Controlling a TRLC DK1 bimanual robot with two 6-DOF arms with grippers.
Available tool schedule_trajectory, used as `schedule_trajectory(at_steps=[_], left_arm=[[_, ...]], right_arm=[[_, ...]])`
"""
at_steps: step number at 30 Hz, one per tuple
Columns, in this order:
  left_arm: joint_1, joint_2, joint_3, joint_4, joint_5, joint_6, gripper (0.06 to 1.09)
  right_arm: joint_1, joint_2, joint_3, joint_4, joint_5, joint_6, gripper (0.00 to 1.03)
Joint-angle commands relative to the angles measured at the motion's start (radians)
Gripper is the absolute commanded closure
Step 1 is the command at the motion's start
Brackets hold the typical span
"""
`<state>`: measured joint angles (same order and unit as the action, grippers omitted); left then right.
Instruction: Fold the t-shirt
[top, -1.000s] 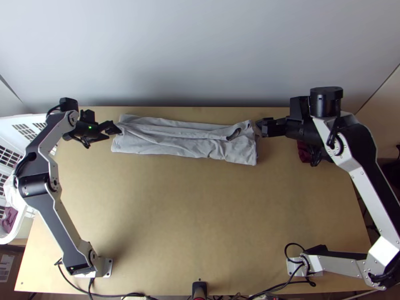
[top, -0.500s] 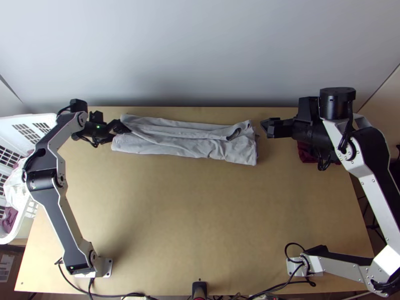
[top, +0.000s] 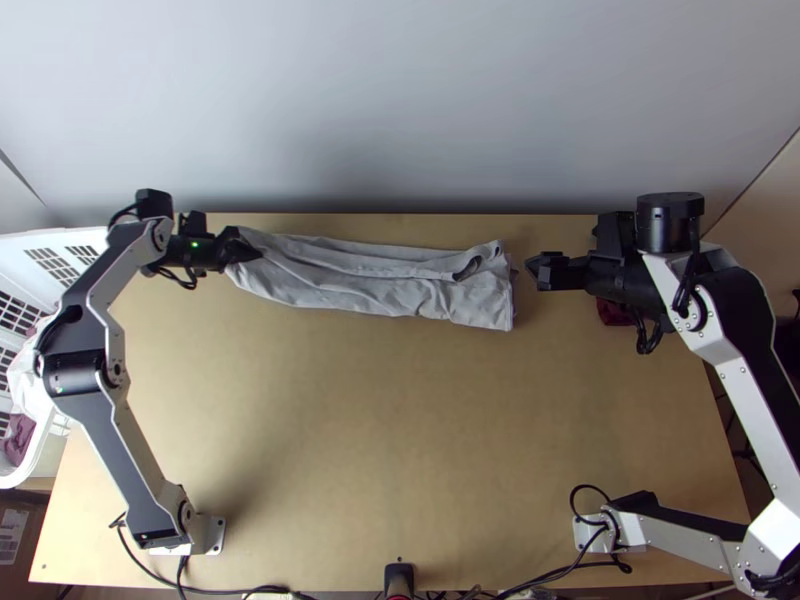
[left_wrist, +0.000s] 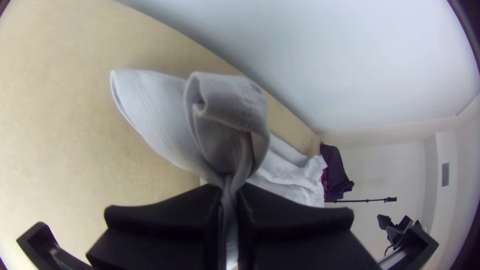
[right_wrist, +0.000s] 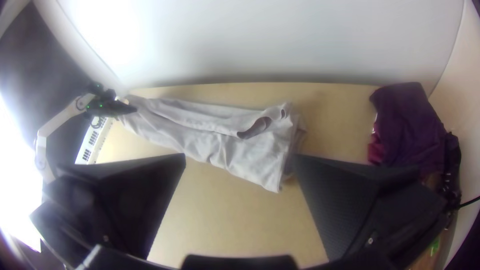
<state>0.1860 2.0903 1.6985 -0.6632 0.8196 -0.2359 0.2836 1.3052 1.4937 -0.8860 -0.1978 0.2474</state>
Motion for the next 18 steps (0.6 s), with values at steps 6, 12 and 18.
schedule_trajectory(at_steps=[6,12,18], left_arm=[[0.035,-0.148,0.058,-0.113,-0.005,0.012,1.05],[-0.074,-0.141,0.158,-0.191,-0.057,0.012,1.05],[-0.240,-0.085,0.355,-0.268,-0.172,0.014,1.05]], right_arm=[[-0.003,-0.053,-0.115,0.021,0.000,0.012,0.04],[-0.003,-0.123,-0.219,0.070,0.000,0.033,0.04],[-0.014,-0.207,-0.314,0.111,0.000,0.043,0.04]])
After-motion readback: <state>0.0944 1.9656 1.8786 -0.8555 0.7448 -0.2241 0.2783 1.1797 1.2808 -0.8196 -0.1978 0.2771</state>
